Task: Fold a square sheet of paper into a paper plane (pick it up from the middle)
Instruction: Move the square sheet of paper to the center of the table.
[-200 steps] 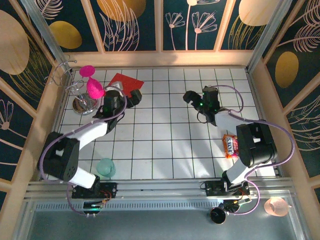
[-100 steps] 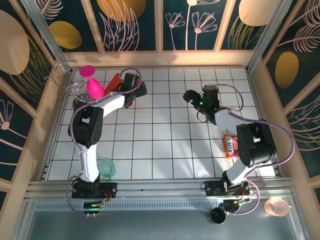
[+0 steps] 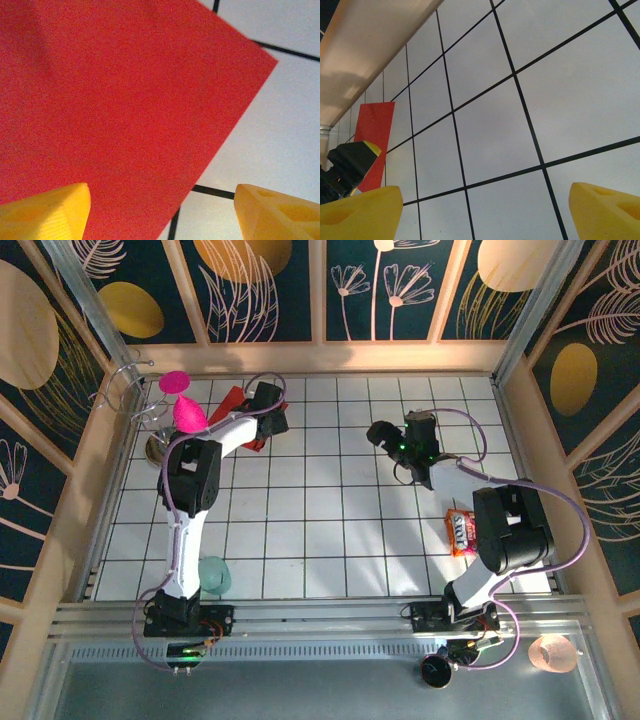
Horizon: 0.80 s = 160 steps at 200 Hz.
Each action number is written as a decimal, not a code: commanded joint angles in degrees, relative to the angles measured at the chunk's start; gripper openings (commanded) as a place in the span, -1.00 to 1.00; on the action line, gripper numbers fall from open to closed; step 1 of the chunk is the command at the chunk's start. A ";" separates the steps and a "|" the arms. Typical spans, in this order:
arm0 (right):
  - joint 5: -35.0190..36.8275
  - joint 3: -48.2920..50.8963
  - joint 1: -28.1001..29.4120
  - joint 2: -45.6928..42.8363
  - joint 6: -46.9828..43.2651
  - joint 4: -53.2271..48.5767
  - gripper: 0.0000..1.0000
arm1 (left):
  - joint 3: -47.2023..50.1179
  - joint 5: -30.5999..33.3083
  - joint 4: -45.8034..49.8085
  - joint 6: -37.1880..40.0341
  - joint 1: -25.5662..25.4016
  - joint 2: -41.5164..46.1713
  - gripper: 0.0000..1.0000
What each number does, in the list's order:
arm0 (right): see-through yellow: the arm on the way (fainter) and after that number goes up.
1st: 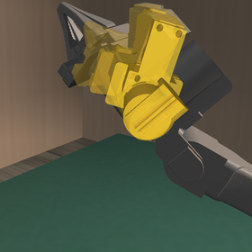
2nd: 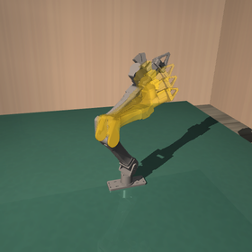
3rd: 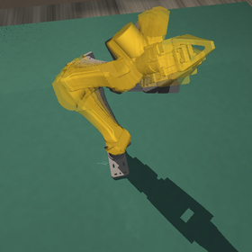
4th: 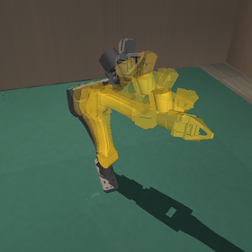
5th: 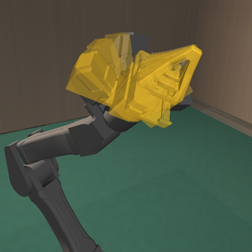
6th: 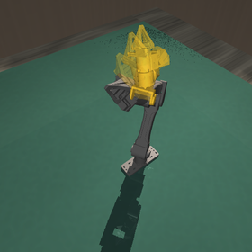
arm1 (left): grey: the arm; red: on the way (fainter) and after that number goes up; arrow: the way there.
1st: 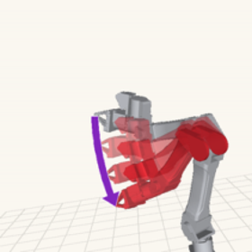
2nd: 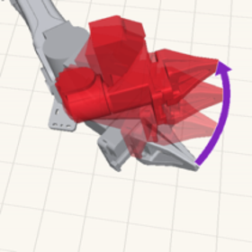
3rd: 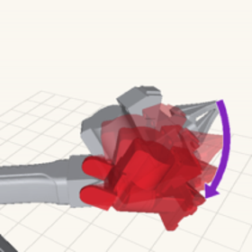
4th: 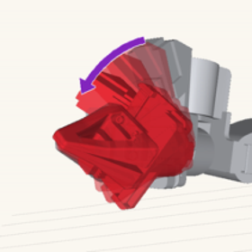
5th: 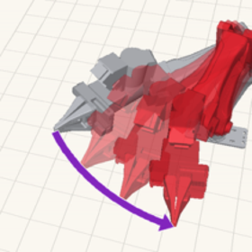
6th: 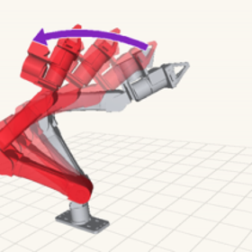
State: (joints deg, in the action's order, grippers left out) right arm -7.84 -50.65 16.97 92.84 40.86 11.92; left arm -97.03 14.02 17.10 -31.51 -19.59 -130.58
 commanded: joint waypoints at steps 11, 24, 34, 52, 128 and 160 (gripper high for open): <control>-0.39 -0.37 0.73 0.01 0.35 -1.24 0.72 | -1.77 -1.36 4.34 1.38 0.70 -2.08 0.51; -0.34 -0.26 0.80 0.15 0.57 -1.35 0.73 | -1.63 -3.33 4.77 1.74 0.79 -2.28 0.51; -0.42 -0.25 0.82 0.14 0.73 -1.24 0.72 | -1.26 -5.09 4.69 2.03 0.78 -2.29 0.51; -0.56 -0.23 0.87 0.29 1.11 -1.11 0.72 | -0.95 -7.48 4.96 2.32 0.79 -2.38 0.51; 0.59 -0.23 0.89 0.22 1.41 -2.08 0.71 | 8.03 -20.04 1.91 1.36 -0.28 3.33 0.39; 1.33 -0.49 0.83 0.22 1.37 -2.59 0.71 | 16.30 -22.23 0.54 2.11 -1.96 9.22 0.33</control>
State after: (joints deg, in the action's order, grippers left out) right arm -7.81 -50.65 17.37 92.84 41.30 10.39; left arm -86.91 -2.37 14.79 -29.34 -19.84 -124.42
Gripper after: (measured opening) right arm 0.857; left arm 0.678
